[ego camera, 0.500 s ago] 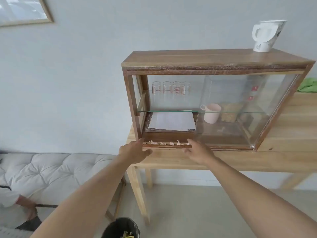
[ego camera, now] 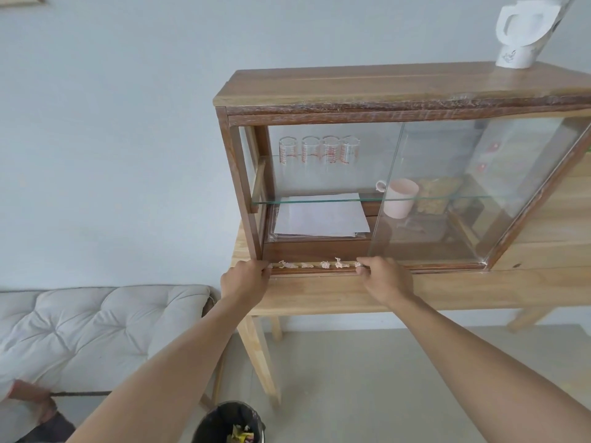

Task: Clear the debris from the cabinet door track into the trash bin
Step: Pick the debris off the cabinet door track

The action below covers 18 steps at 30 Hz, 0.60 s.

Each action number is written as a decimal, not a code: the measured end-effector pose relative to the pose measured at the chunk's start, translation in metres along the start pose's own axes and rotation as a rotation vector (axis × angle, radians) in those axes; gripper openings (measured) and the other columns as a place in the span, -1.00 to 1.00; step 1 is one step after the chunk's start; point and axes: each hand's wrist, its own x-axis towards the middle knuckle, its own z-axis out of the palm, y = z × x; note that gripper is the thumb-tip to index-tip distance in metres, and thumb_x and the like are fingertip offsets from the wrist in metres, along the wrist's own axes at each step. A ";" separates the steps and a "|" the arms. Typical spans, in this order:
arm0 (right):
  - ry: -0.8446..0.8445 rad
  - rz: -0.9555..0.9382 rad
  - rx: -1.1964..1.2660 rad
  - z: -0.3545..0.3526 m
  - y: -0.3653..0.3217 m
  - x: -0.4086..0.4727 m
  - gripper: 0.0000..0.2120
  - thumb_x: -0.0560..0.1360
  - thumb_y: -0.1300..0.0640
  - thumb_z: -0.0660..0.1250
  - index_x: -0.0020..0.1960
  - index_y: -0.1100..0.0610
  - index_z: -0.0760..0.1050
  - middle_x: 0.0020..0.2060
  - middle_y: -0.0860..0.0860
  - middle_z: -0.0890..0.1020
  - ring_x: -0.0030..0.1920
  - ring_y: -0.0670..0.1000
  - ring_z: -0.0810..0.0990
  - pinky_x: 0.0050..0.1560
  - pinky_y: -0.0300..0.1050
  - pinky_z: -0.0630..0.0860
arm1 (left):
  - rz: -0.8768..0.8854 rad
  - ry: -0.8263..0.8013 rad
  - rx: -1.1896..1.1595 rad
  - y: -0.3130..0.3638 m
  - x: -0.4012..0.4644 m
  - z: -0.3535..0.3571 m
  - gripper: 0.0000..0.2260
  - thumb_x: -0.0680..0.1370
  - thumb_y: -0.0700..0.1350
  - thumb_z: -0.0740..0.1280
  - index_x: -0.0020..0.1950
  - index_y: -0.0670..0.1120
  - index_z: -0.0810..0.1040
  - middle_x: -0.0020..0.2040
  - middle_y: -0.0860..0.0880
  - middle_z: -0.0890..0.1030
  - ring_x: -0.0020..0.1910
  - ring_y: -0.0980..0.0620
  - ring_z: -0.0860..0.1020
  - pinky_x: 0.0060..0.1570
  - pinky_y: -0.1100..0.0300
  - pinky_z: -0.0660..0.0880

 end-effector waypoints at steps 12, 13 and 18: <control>0.110 -0.039 0.343 0.007 -0.010 0.003 -0.77 0.64 -0.12 0.41 0.21 -0.15 0.77 -0.16 -0.15 0.77 0.03 0.06 0.74 -0.13 -0.10 0.43 | 0.052 0.073 -0.257 -0.001 -0.006 0.004 -0.77 0.71 -0.02 0.28 0.25 -0.03 0.68 -0.03 -0.13 0.77 -0.01 -0.26 0.69 -0.02 -0.10 0.65; 0.092 -0.042 0.346 0.006 -0.015 0.004 -0.78 0.64 -0.13 0.41 0.19 -0.16 0.78 -0.24 -0.20 0.72 -0.02 0.06 0.72 -0.14 -0.10 0.43 | 0.062 0.091 -0.280 0.000 -0.007 0.003 -0.78 0.71 -0.03 0.29 0.24 -0.05 0.68 -0.01 -0.13 0.77 -0.02 -0.26 0.69 -0.03 -0.09 0.65; 0.002 -0.047 0.271 0.012 -0.023 0.009 -0.85 0.63 -0.11 0.41 0.04 -0.11 0.75 -0.37 -0.16 0.59 -0.14 0.06 0.64 -0.28 -0.09 0.35 | 0.194 0.157 -0.375 0.009 -0.017 0.000 -0.83 0.71 -0.11 0.33 0.16 -0.15 0.68 0.02 -0.13 0.72 -0.24 -0.22 0.69 -0.10 -0.09 0.63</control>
